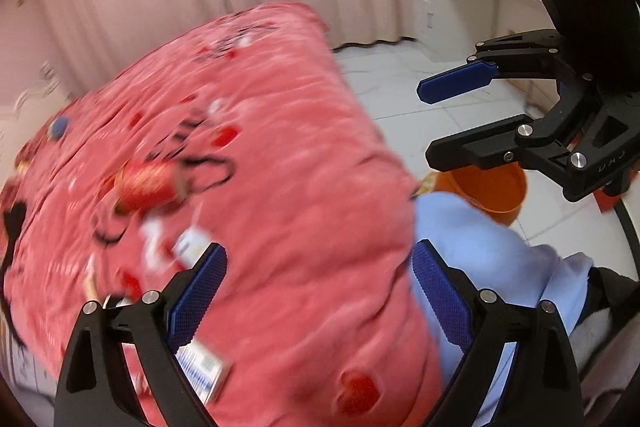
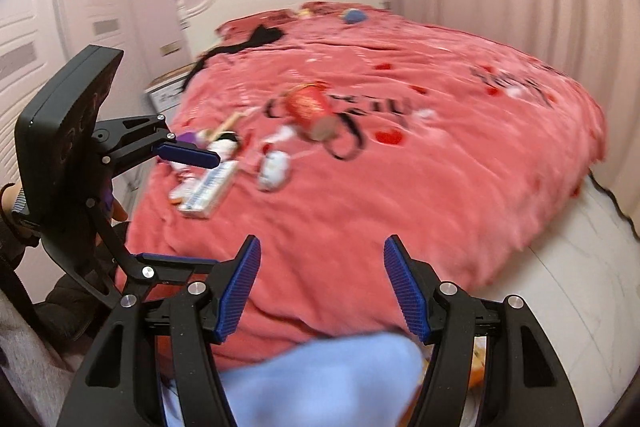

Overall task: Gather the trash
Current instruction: 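Move both open tools back over the bed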

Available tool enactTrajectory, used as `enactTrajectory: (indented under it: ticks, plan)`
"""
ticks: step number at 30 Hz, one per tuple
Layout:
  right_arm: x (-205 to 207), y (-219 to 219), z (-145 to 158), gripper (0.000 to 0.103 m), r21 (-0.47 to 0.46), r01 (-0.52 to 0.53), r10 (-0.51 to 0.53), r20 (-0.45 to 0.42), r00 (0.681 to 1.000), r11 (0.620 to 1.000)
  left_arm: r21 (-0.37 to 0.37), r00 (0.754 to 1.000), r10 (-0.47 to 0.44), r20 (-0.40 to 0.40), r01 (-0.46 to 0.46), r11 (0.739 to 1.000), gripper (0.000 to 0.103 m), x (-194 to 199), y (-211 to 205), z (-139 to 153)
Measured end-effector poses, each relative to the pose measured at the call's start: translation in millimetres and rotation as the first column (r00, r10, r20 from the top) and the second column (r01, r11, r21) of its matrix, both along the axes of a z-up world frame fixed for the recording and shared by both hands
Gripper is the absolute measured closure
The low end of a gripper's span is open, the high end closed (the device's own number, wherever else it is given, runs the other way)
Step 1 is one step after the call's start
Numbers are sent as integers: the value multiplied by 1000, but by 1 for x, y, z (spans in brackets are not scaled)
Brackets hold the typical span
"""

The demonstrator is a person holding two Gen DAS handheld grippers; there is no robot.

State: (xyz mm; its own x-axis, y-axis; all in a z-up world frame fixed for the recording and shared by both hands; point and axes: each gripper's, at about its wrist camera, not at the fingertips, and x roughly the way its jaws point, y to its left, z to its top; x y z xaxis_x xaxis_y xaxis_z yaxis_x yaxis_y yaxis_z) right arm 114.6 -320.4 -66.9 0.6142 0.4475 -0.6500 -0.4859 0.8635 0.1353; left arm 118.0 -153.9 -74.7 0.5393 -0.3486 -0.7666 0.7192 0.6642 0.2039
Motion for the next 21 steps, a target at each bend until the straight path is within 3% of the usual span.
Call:
enactTrajectory:
  ticks: [9,16,21]
  plan:
    - [25,80,1,39,-19,-168,168,2,986,986,-10,981,193,-4,-193,981,10,4,86,-2]
    - [50,123,-9,39,-39,-234,233,-26,972,972,-25,946,323,-23,-323,946,10,21,145,-7]
    - [71,140,-19,39,-51,-245,242,-48,969,968,-28,946,322,-20,-323,946,10,40,157,-7]
